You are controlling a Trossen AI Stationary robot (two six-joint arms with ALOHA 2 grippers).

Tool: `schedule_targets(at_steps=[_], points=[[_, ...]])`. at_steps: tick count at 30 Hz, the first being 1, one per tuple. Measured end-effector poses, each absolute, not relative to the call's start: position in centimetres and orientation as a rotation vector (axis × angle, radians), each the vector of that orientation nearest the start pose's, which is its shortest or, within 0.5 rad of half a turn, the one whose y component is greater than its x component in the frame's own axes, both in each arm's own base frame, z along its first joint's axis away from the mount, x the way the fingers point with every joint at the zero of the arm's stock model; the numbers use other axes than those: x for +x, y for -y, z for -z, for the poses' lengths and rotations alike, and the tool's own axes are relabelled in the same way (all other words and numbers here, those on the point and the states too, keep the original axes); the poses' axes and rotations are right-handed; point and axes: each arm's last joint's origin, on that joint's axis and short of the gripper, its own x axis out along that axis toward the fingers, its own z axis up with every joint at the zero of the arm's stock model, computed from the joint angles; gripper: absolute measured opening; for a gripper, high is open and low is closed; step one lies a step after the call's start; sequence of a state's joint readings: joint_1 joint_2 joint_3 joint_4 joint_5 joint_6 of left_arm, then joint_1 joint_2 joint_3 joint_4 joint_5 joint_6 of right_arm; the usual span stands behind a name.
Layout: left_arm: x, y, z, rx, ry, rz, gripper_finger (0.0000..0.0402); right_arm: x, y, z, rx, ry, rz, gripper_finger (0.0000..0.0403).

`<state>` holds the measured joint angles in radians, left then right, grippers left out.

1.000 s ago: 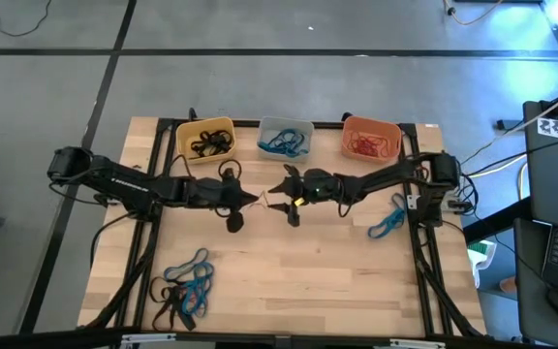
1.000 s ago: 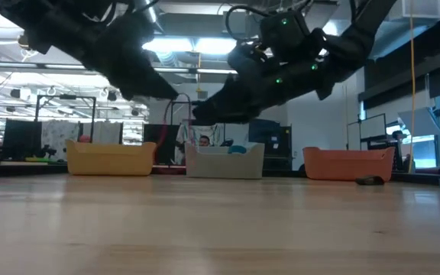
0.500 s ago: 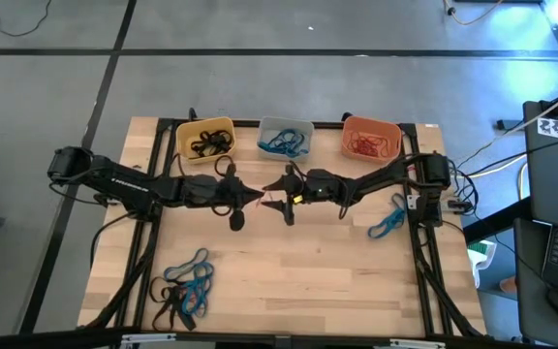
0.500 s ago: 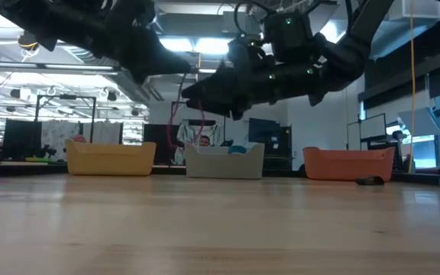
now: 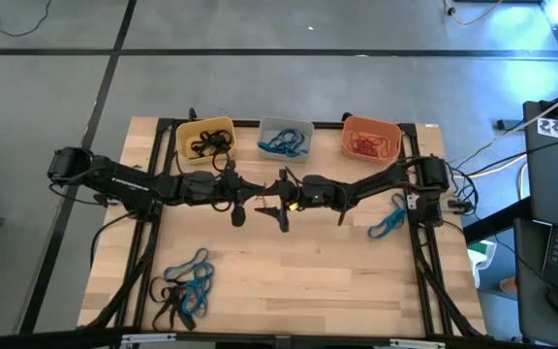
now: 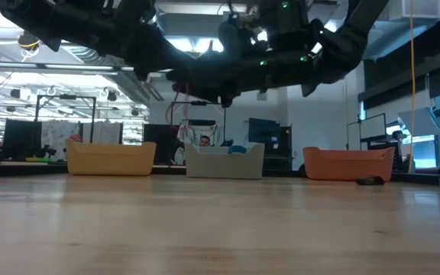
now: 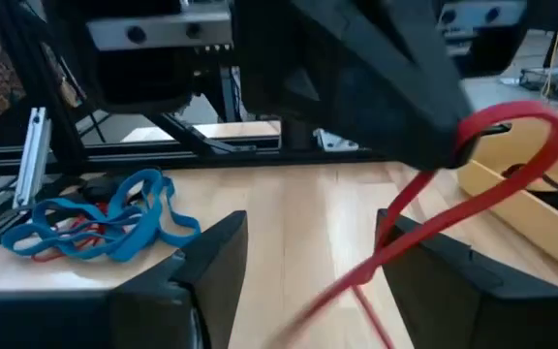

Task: Sort rubber bands into baskets
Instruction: Put the red rubber band into the orange bin

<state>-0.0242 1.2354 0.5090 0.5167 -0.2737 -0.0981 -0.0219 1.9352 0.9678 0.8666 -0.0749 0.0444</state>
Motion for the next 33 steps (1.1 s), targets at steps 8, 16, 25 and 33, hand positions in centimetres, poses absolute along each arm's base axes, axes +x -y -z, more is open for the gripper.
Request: schedule_targets(at_steps=[8,16,25,33], points=[[25.0,-0.2,-21.4,-0.065,-0.202,-0.258,0.0003,41.2,0.8,-16.3,0.051,-0.154,-0.053,0.0132],[24.9,-0.2,-21.4,-0.071,-0.206,-0.259,0.0003,41.1,0.8,-15.8,0.003,-0.201,-0.057,0.0017],[24.9,-0.1,-21.2,-0.067,-0.222,-0.258,0.0023,40.2,0.9,-17.7,-0.076,-0.261,-0.044,0.0007],[24.3,0.2,-19.8,-0.042,-0.386,-0.248,0.0126,38.9,1.0,-19.3,-0.14,-0.345,-0.007,0.0003]])
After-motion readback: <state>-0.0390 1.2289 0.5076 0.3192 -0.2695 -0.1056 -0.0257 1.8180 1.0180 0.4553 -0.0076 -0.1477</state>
